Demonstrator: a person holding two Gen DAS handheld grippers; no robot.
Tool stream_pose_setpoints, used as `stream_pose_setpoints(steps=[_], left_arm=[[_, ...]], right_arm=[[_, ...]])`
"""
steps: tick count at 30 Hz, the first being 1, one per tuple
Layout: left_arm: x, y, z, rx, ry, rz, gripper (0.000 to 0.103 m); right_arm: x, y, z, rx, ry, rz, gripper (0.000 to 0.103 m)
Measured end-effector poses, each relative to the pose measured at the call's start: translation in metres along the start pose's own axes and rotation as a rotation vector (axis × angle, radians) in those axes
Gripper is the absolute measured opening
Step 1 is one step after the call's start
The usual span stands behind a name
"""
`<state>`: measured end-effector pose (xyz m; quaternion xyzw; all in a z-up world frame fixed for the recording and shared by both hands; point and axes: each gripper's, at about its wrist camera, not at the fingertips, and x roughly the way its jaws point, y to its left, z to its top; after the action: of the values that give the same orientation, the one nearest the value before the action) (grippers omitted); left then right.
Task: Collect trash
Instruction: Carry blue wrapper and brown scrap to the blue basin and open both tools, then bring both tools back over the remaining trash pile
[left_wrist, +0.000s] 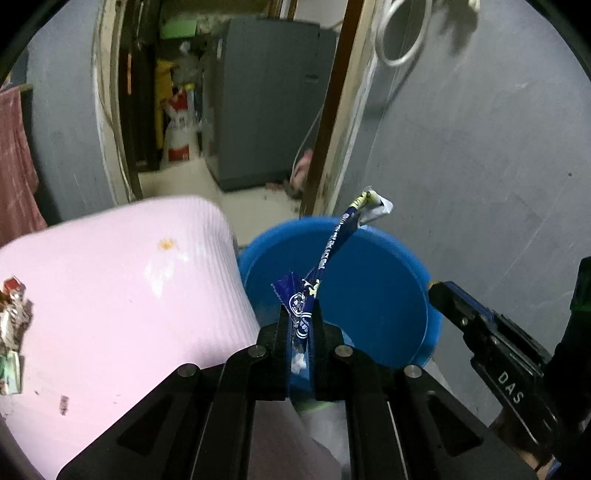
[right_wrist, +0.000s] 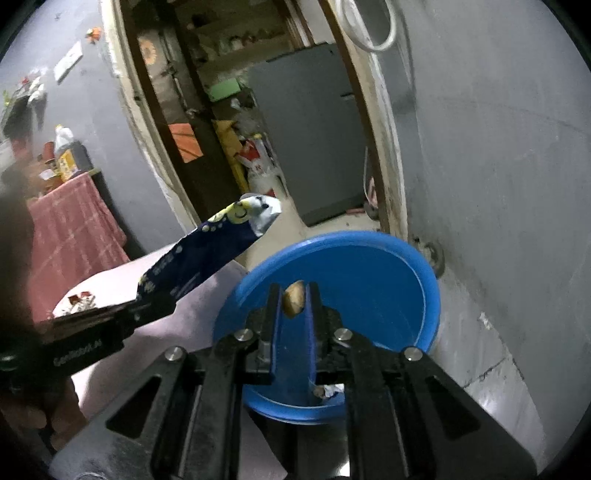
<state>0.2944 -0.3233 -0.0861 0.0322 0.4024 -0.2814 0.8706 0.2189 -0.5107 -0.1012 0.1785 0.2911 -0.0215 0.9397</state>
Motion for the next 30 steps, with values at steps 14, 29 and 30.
stream_pose_setpoints(steps=[14, 29, 30], left_arm=[[0.007, 0.012, 0.006, -0.032, 0.034, -0.030, 0.028], [-0.101, 0.040, 0.018, -0.075, -0.264, 0.004, 0.085], [-0.109, 0.043, 0.019, -0.076, -0.281, 0.015, 0.087]], right_arm=[[-0.006, -0.007, 0.002, 0.040, 0.013, -0.034, 0.020], [-0.071, 0.049, 0.036, -0.051, -0.168, -0.018, 0.065], [-0.076, 0.056, 0.038, -0.060, -0.180, -0.012, 0.070]])
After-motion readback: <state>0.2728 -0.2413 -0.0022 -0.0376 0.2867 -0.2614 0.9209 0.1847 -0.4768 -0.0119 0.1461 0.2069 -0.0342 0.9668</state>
